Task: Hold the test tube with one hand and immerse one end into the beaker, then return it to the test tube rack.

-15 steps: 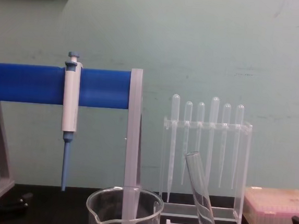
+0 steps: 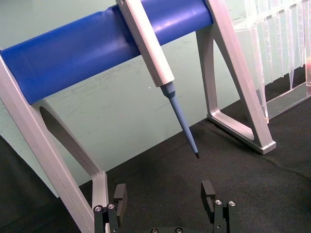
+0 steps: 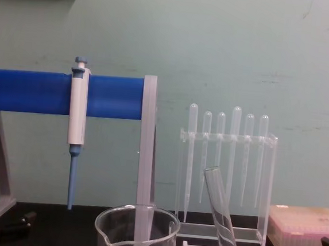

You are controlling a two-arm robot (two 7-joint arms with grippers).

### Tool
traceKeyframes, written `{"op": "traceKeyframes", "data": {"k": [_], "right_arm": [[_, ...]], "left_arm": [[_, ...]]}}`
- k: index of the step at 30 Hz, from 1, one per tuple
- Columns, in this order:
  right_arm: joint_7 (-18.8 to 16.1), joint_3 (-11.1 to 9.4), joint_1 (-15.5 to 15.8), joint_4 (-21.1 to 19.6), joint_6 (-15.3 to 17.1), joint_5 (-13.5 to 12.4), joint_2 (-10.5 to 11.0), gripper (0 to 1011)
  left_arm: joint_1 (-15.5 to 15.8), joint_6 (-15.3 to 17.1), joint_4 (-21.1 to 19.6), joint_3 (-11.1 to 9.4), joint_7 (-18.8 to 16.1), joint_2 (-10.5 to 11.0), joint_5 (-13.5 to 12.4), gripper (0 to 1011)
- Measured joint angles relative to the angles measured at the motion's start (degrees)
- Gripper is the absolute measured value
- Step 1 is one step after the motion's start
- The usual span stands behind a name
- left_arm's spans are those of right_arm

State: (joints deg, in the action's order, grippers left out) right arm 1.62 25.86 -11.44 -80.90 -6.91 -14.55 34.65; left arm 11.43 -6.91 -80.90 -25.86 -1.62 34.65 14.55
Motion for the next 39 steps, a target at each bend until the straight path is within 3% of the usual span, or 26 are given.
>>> {"op": "traceKeyframes", "data": {"k": [27, 34, 39], "right_arm": [[0.01, -0.24, 0.34, -0.39, 0.0, 0.04, 0.17, 1003], [0.78, -2.98, 5.73, -6.68, -0.07, -0.11, 3.1, 1003], [-1.23, -5.46, 12.2, -15.87, 0.86, -2.96, 6.94, 1003]], "left_arm": [[0.0, 0.0, 0.0, 0.0, 0.0, 0.0, 0.0, 1000], [0.0, -0.01, 0.0, 0.0, 0.0, 0.0, 0.0, 1000], [0.0, 0.0, 0.0, 0.0, 0.0, 0.0, 0.0, 1000]]}}
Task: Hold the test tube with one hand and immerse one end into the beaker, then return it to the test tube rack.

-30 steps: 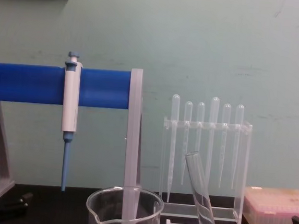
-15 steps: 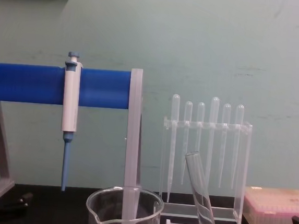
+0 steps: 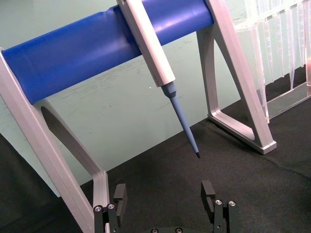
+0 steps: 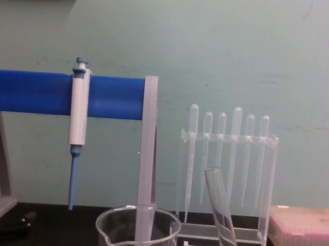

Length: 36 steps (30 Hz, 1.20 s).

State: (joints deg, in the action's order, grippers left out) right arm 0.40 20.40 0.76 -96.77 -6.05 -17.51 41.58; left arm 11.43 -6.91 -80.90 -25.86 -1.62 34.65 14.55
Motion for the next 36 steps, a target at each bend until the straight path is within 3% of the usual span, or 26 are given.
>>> {"op": "traceKeyframes", "data": {"k": [3, 6, 12, 16, 24, 30, 36], "right_arm": [[-3.19, -0.75, 2.07, -3.92, 0.68, -2.81, 1.38, 1003], [-7.25, -0.44, 2.19, -6.21, 1.72, -5.35, 1.73, 1003], [-14.4, 2.62, -2.52, -5.92, 5.15, -7.63, -0.73, 1003], [-17.85, 5.77, -8.14, -3.12, 8.21, -6.5, -4.23, 1003], [-20.98, 9.24, -14.89, 1.29, 12.2, -3.46, -8.76, 1002], [-22.18, 10.4, -17.2, 2.94, 13.24, -0.99, -10.38, 995], [-22.78, 10.37, -17.44, 3.04, 14.07, 0.36, -10.89, 883]], "left_arm": [[0.0, 0.0, 0.0, 0.0, 0.0, 0.0, 0.0, 1000], [0.0, 0.0, 0.0, 0.0, 0.0, 0.0, 0.0, 1000], [0.0, 0.0, 0.0, 0.0, 0.0, 0.0, 0.0, 1000], [0.0, 0.01, 0.0, 0.0, 0.0, 0.0, 0.0, 1000], [0.0, 0.0, 0.0, 0.0, 0.0, 0.0, 0.0, 1000], [0.0, 0.0, 0.0, 0.0, 0.0, 0.0, 0.0, 1000], [0.0, 0.0, 0.0, 0.0, 0.0, 0.0, 0.0, 1000]]}}
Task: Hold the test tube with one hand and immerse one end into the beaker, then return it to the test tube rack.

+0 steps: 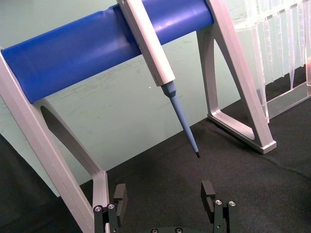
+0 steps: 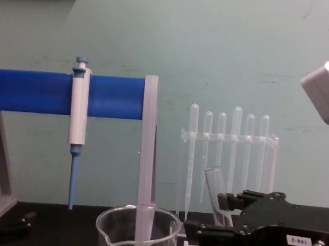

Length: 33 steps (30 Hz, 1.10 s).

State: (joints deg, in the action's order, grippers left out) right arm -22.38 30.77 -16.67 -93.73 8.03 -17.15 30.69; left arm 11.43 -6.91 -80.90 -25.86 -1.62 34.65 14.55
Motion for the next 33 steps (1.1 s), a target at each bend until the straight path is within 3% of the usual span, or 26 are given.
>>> {"op": "traceKeyframes", "data": {"k": [5, 19, 27, 33], "right_arm": [[-0.34, -0.49, 0.32, 0.0, 0.46, 0.52, -0.21, 757], [-1.35, -3.05, 2.33, -0.48, 0.74, 1.04, -1.38, 272], [-1.28, -6.24, 5.04, -3.12, -0.27, -0.46, -1.85, 225], [-0.16, -10.7, 7.92, -7.9, -1.78, -4.52, -2.66, 225]], "left_arm": [[0.0, 0.0, 0.0, 0.0, 0.0, 0.0, 0.0, 1000], [0.0, 0.0, 0.0, 0.0, 0.0, 0.0, 0.0, 1000], [0.0, 0.0, 0.0, 0.0, 0.0, 0.0, 0.0, 1000], [0.0, 0.0, 0.0, 0.0, 0.0, 0.0, 0.0, 1000]]}}
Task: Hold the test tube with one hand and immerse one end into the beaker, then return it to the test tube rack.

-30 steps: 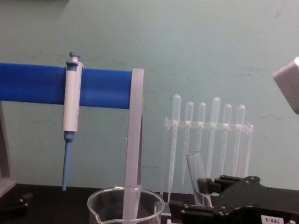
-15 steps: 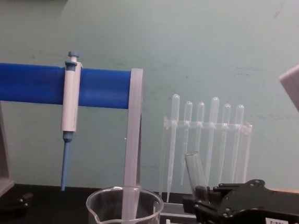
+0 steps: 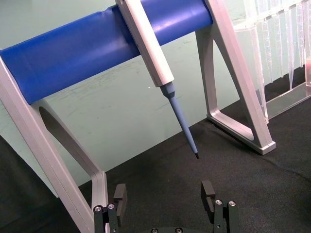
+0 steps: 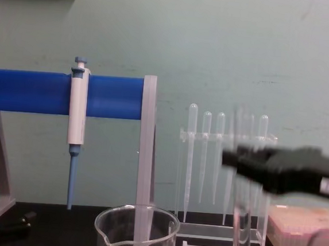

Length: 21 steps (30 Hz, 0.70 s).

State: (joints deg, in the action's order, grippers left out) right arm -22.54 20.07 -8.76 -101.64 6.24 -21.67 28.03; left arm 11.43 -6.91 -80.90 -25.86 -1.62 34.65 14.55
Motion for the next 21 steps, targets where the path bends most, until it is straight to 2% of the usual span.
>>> {"op": "traceKeyframes", "data": {"k": [2, 6, 21], "right_arm": [[0.72, -1.41, 0.62, -1.66, -0.26, -1.34, -0.41, 224], [1.6, -2.52, 0.95, -3.26, -0.16, -2.49, -0.83, 225], [1.81, -2.56, 0.97, -3.36, -0.03, -2.65, -0.86, 225]], "left_arm": [[0.0, 0.0, 0.0, 0.0, 0.0, 0.0, 0.0, 1000], [0.0, 0.0, 0.0, 0.0, 0.0, 0.0, 0.0, 1000], [0.0, 0.0, 0.0, 0.0, 0.0, 0.0, 0.0, 1000]]}}
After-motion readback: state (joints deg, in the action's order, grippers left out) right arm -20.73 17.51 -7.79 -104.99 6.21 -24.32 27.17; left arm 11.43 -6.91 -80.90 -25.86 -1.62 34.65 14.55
